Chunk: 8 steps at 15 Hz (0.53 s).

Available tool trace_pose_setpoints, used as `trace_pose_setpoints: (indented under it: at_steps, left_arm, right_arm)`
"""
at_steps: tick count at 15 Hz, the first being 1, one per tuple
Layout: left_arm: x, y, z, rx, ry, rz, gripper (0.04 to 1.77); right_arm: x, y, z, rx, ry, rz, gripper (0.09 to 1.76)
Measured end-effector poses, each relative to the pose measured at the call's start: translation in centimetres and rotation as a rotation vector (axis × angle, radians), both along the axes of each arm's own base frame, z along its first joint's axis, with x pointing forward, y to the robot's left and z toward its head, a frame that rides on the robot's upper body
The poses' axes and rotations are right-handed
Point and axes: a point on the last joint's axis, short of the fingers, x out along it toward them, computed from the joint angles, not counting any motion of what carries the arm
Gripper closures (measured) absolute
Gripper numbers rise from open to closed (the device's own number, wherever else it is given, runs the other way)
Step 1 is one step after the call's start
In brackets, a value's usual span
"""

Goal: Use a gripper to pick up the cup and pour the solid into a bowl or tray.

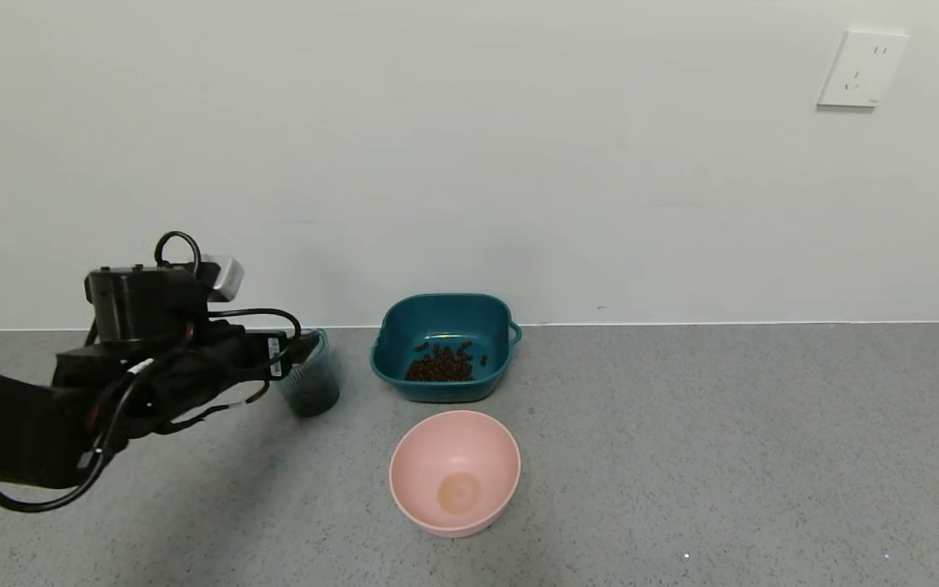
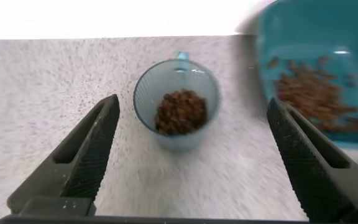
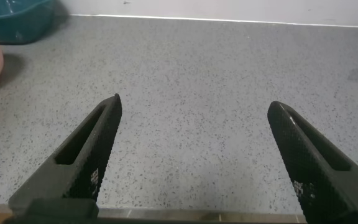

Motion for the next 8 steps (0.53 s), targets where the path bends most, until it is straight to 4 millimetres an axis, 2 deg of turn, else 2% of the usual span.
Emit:
trace_pose_setpoints:
  at_steps: [3, 5, 8]
  left_arm:
    - [-3.6, -0.3, 5.6, -0.008, 0.008, -0.037, 0.11]
    - [-6.6, -0.2, 9.1, -0.021, -0.002, -0.074, 0.11]
    - [-11.8, 0.2, 12.4, -0.039, -0.038, -0.132, 0.1]
  right_arm:
    - [0.0, 0.0, 0.0, 0.0, 0.0, 0.0, 0.14]
    - [0.0, 0.0, 0.0, 0.0, 0.0, 0.0, 0.14]
    - [0.0, 0.0, 0.0, 0.0, 0.0, 0.0, 0.14]
